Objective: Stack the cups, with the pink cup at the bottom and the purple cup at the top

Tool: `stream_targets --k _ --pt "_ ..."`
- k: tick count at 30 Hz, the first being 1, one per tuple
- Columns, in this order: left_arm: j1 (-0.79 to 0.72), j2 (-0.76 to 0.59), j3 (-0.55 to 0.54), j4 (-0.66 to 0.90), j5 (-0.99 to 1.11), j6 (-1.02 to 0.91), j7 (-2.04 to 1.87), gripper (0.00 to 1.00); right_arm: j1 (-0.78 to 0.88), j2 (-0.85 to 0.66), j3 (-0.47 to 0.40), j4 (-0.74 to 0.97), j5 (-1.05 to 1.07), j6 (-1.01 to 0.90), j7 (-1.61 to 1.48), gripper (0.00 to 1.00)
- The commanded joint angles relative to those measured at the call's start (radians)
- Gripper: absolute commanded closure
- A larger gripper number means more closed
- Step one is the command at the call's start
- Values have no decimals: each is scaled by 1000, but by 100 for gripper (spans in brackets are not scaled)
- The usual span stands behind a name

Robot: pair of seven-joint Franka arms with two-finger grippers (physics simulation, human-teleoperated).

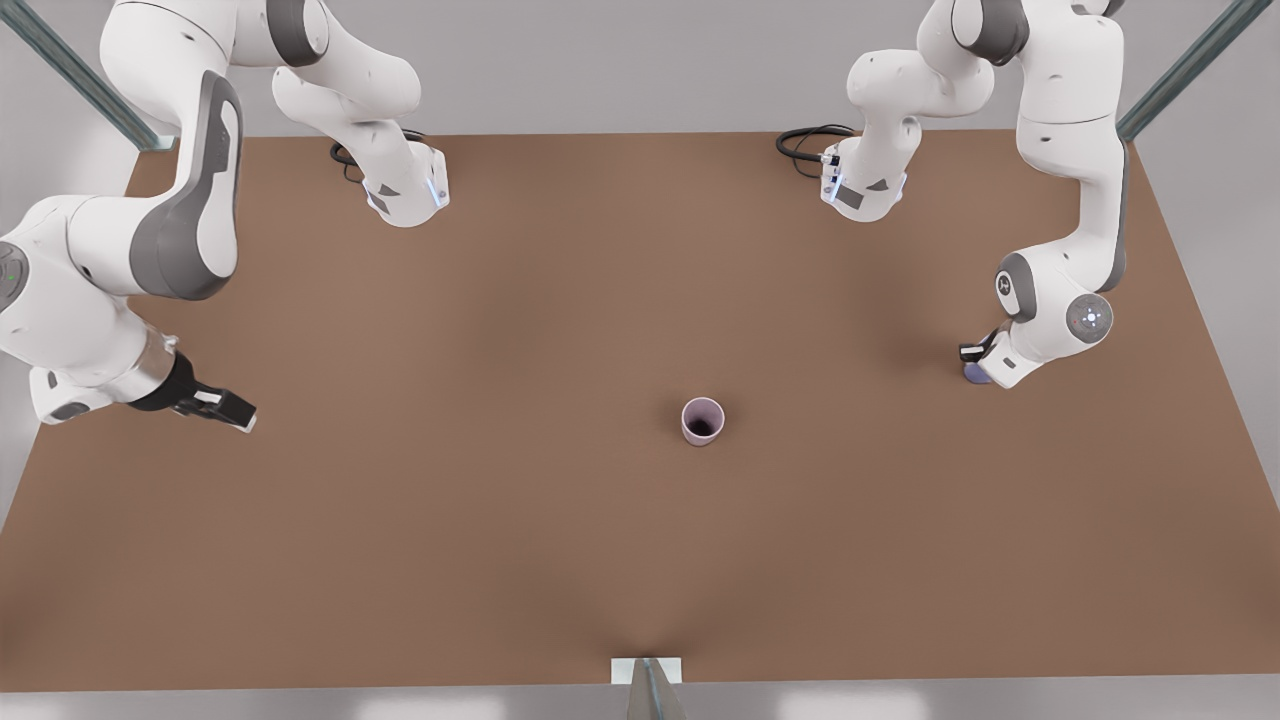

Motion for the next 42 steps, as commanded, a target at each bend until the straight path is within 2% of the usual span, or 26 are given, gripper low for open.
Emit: stream_targets --k 1,2,8,12,13,16,19,22,25,34,42 --pt "0 -2 0 1 -1 -6 27 73 -5 -3 -1 2 2 11 -325 0" --pt "0 -2 0 1 -1 -8 26 78 -10 -7 -6 2 2 11 -325 0" --pt "-12 -19 -14 47 -1 -34 -7 79 -10 -3 -9 2 -1 38 -325 0" --pt "-158 -14 -86 291 -15 -278 -191 79 2 0 -2 0 7 60 -325 0" --pt "-164 -8 -150 345 -27 -311 -267 79 2 2 -2 0 10 61 -325 0" --pt "-166 114 -337 639 -27 -499 -519 79 -4 2 -2 2 10 87 -324 0" --pt "-172 219 -489 824 -48 -540 -749 79 -1 2 -2 0 11 90 -324 0" --pt "-248 345 -514 1015 -71 -562 -907 79 -2 2 -2 0 11 90 -324 0" --pt "-291 420 -514 1123 -73 -548 -918 79 -2 2 -2 0 10 90 -324 0" --pt "-409 423 -512 1115 -56 -535 -944 79 -2 2 -2 0 10 89 -324 0" --pt "-435 438 -512 1112 28 -563 -948 79 -4 2 -2 0 13 90 -325 0"
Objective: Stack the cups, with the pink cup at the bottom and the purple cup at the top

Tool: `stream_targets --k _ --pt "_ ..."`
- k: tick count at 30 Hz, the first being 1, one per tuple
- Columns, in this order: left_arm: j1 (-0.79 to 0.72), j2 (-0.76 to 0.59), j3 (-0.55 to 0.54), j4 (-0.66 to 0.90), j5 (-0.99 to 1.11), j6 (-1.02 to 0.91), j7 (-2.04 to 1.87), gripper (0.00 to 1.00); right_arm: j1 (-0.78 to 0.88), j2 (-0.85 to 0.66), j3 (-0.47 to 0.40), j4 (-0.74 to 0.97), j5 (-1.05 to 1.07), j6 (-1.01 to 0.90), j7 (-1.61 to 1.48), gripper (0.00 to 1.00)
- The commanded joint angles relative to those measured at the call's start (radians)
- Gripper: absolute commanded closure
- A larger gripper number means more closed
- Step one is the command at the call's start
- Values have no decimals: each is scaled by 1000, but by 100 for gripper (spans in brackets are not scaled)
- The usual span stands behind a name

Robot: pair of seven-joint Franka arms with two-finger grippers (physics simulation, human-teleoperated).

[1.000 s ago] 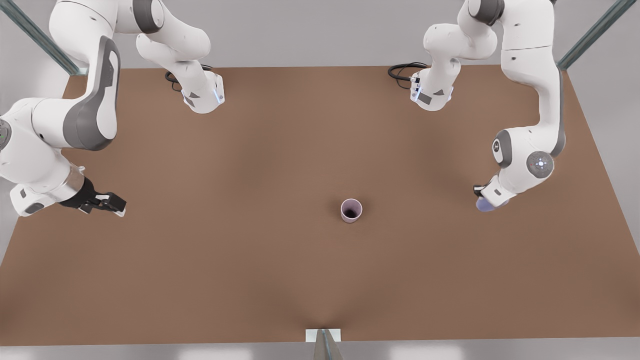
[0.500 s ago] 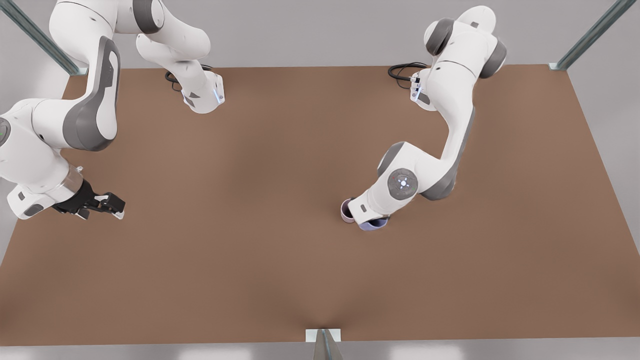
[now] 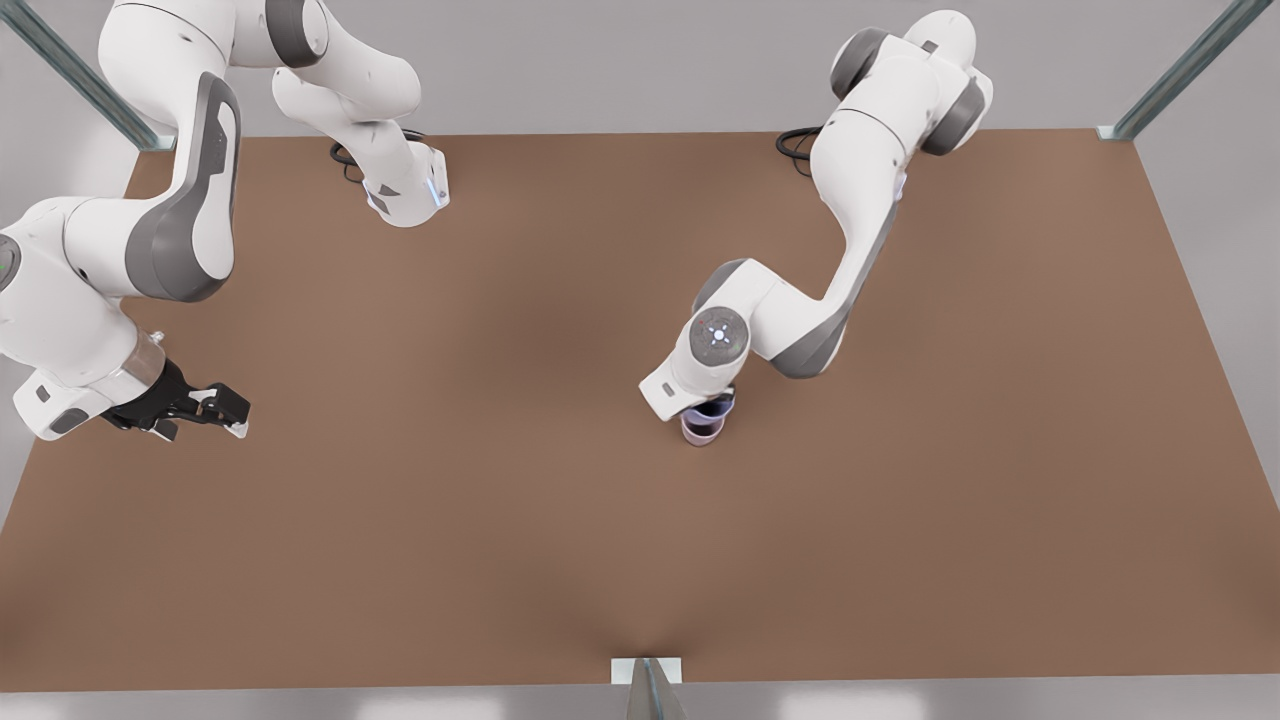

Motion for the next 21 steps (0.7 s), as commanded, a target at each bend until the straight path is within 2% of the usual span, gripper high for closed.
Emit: stream_targets --k 1,21 --pt "-3 3 0 1 23 -9 -209 79 0 -1 0 1 2 5 -33 0" --pt "-4 40 8 8 46 21 -238 79 -2 -1 0 1 2 22 -32 0"
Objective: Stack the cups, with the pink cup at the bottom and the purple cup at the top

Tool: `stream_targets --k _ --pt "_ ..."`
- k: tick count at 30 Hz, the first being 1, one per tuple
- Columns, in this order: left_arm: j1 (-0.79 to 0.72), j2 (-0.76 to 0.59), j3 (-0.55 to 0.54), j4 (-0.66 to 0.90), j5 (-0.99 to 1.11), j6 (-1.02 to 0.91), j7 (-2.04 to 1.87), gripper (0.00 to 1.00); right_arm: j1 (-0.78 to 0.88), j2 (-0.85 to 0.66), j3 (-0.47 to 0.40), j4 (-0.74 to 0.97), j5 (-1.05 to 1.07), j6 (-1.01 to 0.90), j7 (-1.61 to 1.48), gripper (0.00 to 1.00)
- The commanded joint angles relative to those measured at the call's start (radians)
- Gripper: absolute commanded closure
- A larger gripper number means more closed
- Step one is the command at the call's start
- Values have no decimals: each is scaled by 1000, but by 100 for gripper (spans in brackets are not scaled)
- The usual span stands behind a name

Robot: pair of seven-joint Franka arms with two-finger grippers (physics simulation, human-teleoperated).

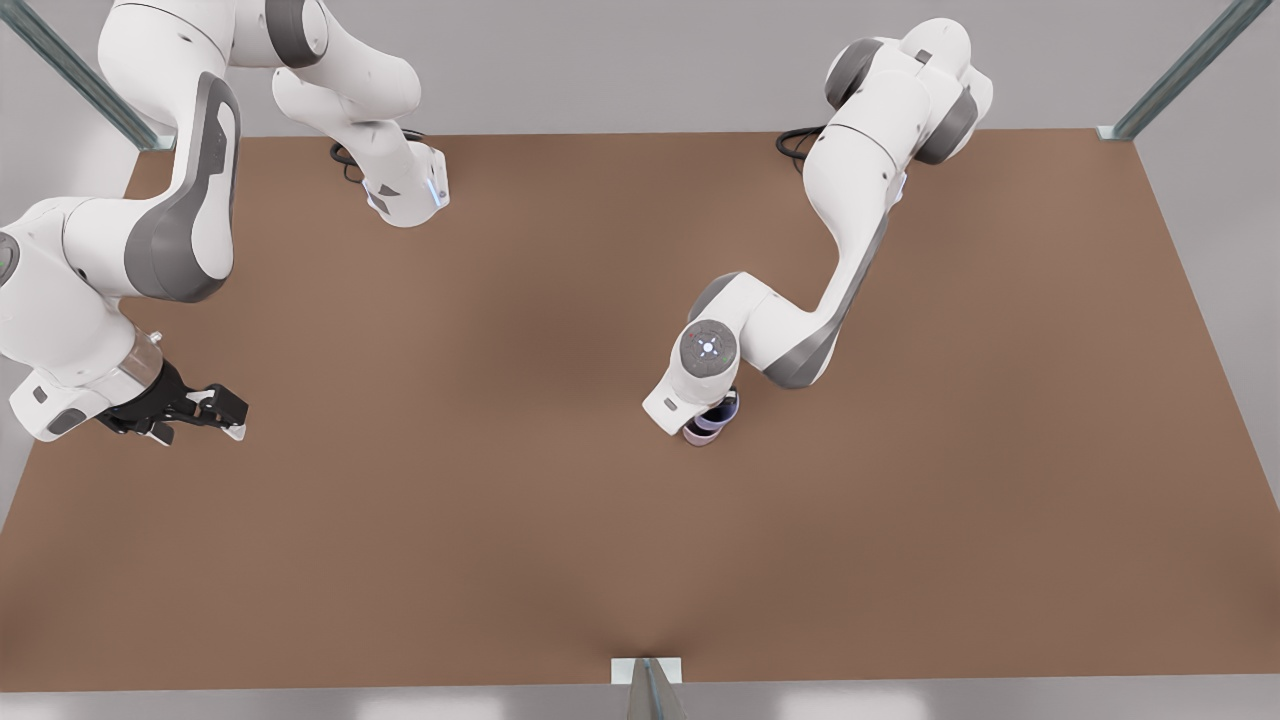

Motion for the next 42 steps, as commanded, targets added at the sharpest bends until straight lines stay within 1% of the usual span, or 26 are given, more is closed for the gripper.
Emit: stream_targets --k 1,10,26,27,39,40,41,42 --pt "0 -1 0 2 -3 10 -83 79 0 -1 0 1 1 2 -11 0" --pt "0 3 -2 7 -5 50 -93 79 0 -1 0 1 1 0 -10 0" --pt "-9 25 0 -5 17 52 -81 78 0 -1 0 1 1 0 -10 0" --pt "-9 26 0 -4 17 52 -80 70 0 -3 0 1 1 0 -10 0" --pt "-9 26 0 -4 17 52 -78 69 -2 -3 0 1 -1 0 -11 0" --pt "-9 25 0 -4 17 52 -75 65 -4 -3 0 1 -1 0 -11 0" --pt "-9 25 0 -2 17 52 -75 48 -4 -3 0 1 1 0 -11 0" --pt "-9 22 0 -1 17 52 -73 6 -4 -3 0 1 -1 0 -11 0"
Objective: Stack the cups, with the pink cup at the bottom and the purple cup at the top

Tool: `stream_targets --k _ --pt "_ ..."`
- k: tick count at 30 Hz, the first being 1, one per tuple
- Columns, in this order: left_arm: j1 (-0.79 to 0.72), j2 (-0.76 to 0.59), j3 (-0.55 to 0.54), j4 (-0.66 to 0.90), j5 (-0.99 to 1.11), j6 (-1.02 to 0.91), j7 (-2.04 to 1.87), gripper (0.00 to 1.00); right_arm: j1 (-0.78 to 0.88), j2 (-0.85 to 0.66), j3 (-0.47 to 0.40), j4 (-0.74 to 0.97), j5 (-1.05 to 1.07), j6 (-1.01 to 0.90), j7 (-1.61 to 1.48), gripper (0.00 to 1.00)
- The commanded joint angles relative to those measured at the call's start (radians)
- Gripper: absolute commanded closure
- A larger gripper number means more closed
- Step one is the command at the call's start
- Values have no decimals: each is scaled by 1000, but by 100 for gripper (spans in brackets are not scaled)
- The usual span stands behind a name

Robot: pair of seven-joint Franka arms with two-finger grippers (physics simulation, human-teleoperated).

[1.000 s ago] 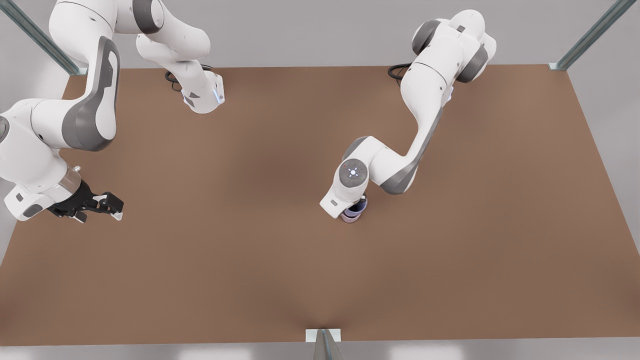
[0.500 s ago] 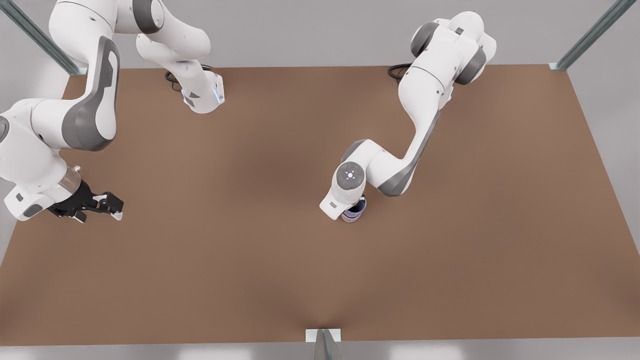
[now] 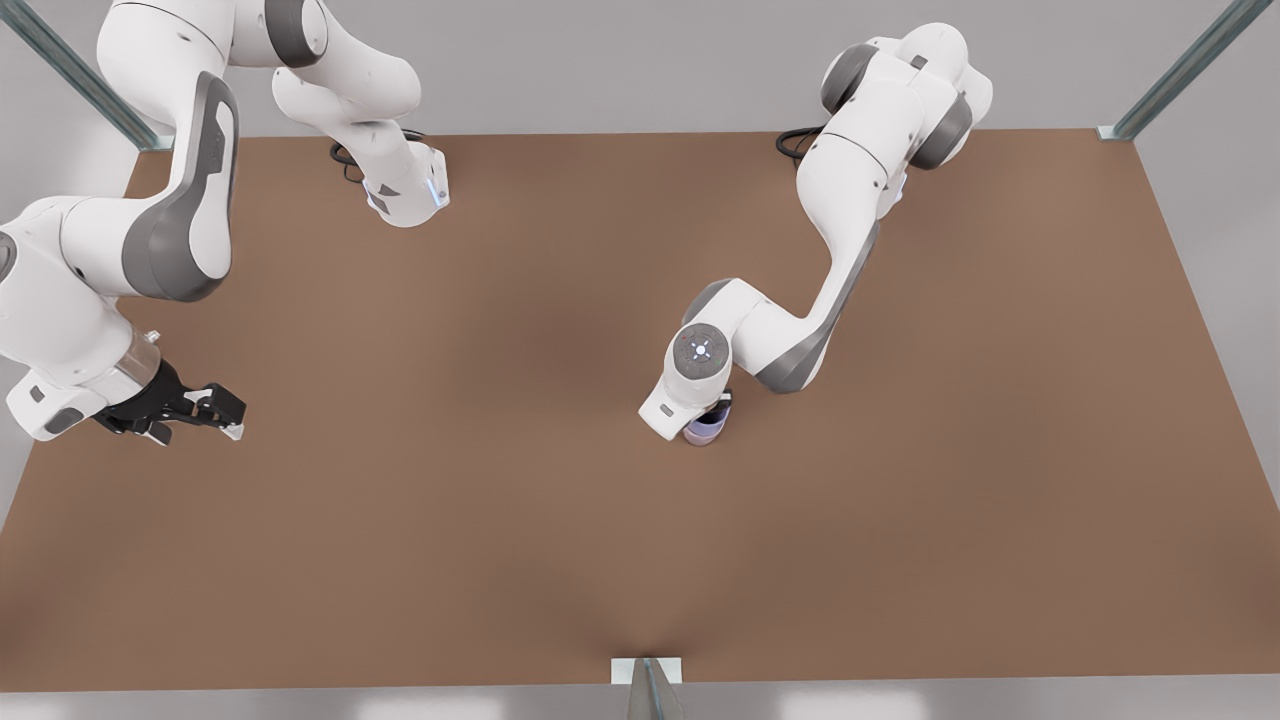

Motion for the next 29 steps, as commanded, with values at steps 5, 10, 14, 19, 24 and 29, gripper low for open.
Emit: stream_targets --k 5,10,14,19,24,29 --pt "0 -33 1 7 3 -16 -4 0 1 -1 0 1 0 0 -3 0" --pt "55 -209 159 10 -80 -284 277 0 0 -1 -2 1 -1 0 -3 0" --pt "69 -262 423 10 -169 -395 505 0 0 -1 -2 1 -1 0 -3 0" --pt "457 -407 54 -26 -90 -398 663 0 0 -1 -2 1 -1 0 -3 0" --pt "482 -490 24 -119 -89 -324 703 0 0 -1 -2 1 -1 0 -3 0" --pt "482 -493 24 -210 -89 -261 748 0 0 -1 -2 1 -1 0 -3 0"
